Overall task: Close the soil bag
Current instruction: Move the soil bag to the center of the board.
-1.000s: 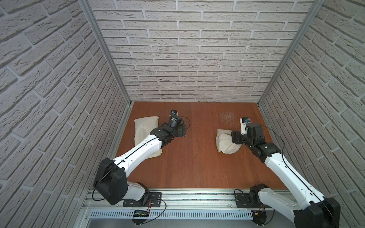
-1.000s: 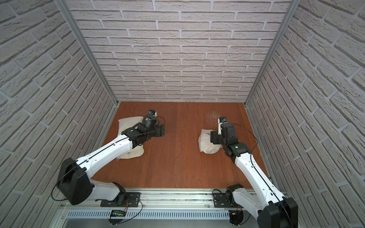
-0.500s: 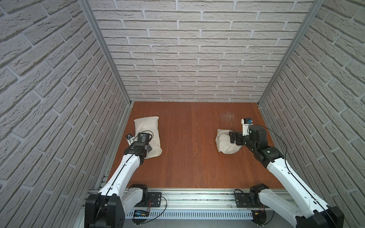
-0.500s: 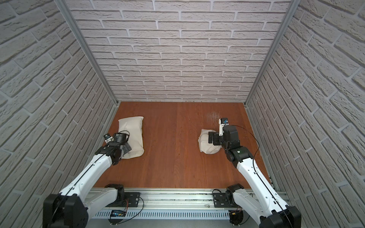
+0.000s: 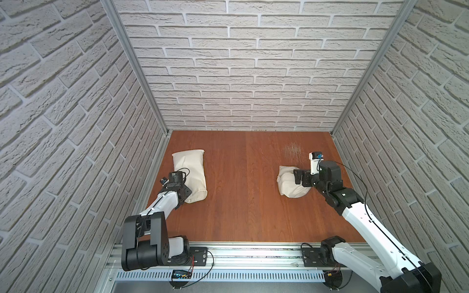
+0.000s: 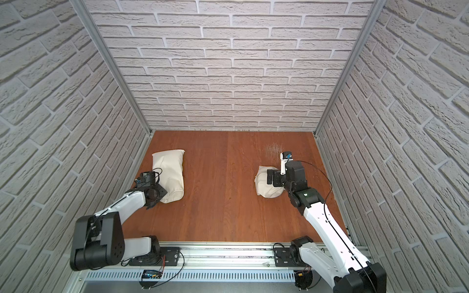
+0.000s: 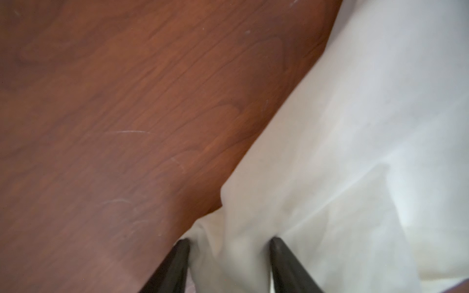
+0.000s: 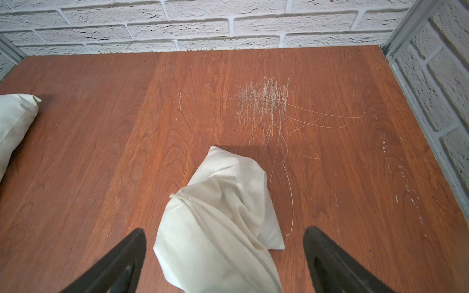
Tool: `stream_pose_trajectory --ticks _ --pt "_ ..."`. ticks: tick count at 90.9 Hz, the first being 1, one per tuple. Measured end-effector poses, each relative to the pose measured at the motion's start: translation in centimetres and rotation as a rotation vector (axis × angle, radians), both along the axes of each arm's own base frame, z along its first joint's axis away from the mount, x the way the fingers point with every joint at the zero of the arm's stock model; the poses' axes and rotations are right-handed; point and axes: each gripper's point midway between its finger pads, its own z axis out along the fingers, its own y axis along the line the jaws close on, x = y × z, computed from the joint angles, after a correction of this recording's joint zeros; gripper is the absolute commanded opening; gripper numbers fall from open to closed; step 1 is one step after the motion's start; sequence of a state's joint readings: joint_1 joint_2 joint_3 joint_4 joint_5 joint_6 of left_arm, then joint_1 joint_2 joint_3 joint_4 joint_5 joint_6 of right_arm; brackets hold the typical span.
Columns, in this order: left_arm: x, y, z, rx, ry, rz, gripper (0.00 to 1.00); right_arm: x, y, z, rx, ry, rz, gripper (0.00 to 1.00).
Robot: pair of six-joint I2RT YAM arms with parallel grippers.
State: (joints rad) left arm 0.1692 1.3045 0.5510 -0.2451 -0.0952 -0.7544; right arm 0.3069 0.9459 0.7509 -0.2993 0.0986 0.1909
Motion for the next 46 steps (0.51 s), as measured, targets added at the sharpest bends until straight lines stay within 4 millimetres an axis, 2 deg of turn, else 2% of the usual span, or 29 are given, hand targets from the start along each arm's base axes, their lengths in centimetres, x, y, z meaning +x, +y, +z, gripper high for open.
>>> stream_pose_trajectory --ticks 7,11,22,31,37,46 --pt "0.5 -0.6 -0.1 -0.017 -0.009 -0.036 0.10 0.0 0.1 0.0 0.000 0.000 0.003 1.00" --pt "0.8 -1.1 -0.2 -0.032 -0.013 -0.053 0.00 0.0 0.1 0.0 0.000 0.000 0.005 1.00" --pt "1.7 -2.7 0.1 -0.032 -0.008 -0.126 0.00 -0.2 0.5 0.2 -0.005 -0.006 0.021 1.00" --pt "2.7 -5.0 1.4 -0.015 -0.012 -0.221 0.00 -0.6 1.4 0.6 -0.011 -0.021 0.061 1.00" --pt "3.9 -6.7 3.2 0.007 -0.035 -0.294 0.00 -1.1 2.4 1.0 -0.014 -0.036 0.107 1.00" --pt "6.1 -9.5 7.2 0.048 -0.103 -0.400 0.00 -1.9 4.7 1.6 -0.020 -0.061 0.199 1.00"
